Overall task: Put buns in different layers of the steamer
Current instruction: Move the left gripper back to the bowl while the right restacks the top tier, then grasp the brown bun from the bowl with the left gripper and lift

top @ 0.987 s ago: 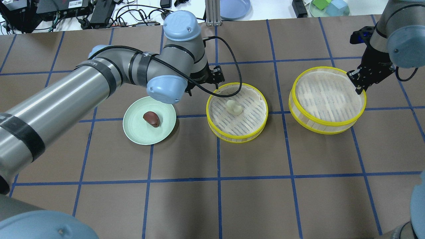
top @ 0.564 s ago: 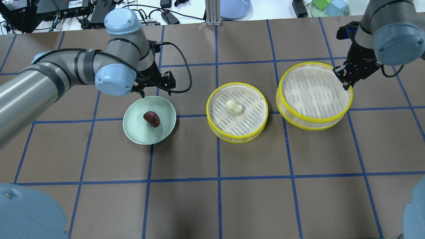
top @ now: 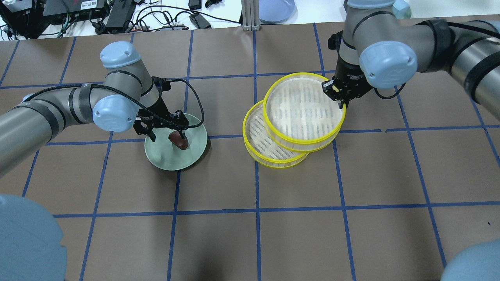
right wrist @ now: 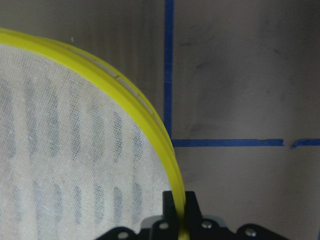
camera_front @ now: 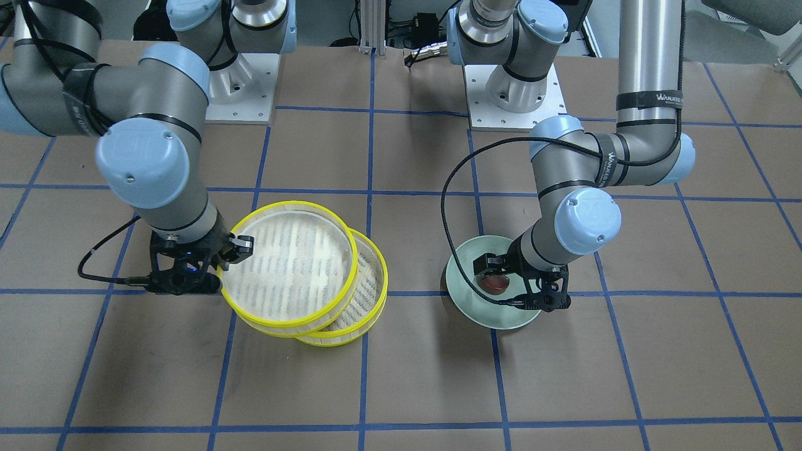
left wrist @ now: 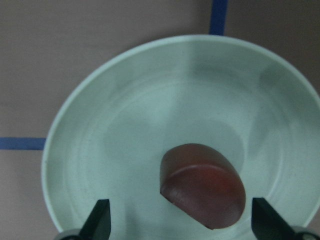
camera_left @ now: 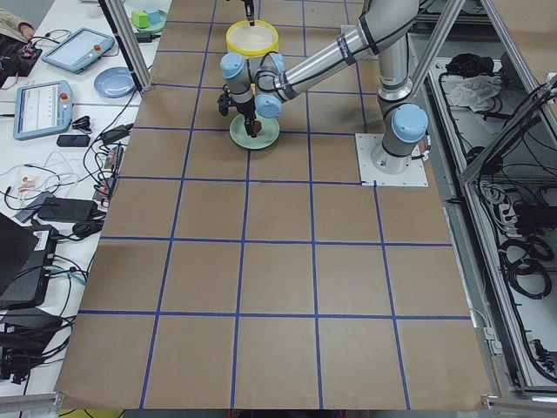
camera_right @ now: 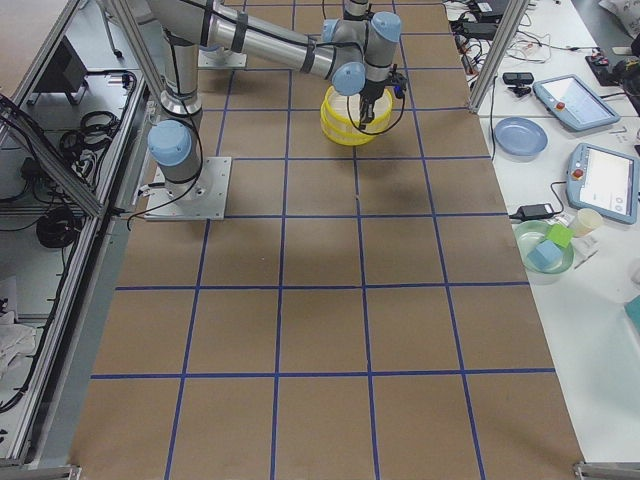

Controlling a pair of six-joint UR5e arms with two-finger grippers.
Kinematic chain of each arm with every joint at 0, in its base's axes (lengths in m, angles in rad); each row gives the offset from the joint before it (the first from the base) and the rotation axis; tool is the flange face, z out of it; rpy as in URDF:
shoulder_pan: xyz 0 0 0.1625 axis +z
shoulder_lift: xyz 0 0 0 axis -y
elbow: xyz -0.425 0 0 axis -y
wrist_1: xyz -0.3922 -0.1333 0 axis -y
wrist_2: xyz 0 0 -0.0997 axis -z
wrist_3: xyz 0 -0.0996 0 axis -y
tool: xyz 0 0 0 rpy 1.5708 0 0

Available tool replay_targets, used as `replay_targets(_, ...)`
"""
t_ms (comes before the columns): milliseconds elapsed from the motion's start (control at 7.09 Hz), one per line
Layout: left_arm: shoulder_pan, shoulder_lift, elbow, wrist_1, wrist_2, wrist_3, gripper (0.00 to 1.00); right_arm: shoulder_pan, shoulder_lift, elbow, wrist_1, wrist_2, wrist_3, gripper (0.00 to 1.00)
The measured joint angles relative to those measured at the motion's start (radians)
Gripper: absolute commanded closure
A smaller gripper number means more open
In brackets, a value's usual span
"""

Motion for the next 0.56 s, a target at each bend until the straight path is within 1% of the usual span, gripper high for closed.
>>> replay_targets(141, -0.008, 0.000, -0.005, 0.000, -0.022, -0.004, 0.05, 0.033, 0.012, -0.001, -0.002, 0.009, 0.041, 1.00)
replay_targets(282, -0.016, 0.000, -0.007, 0.001, -0.030, -0.007, 0.31, 0.056, 0.025, -0.001, -0.010, 0.013, 0.067, 1.00)
replay_targets(423, -0.020, -0.005, -0.007, 0.005, -0.033, -0.006, 0.51, 0.071, 0.037, 0.000, -0.022, 0.013, 0.083, 1.00)
replay_targets(564, -0.021, -0.012, -0.008, 0.015, -0.033, -0.002, 0.66, 0.080, 0.046, 0.000, -0.030, 0.008, 0.091, 1.00)
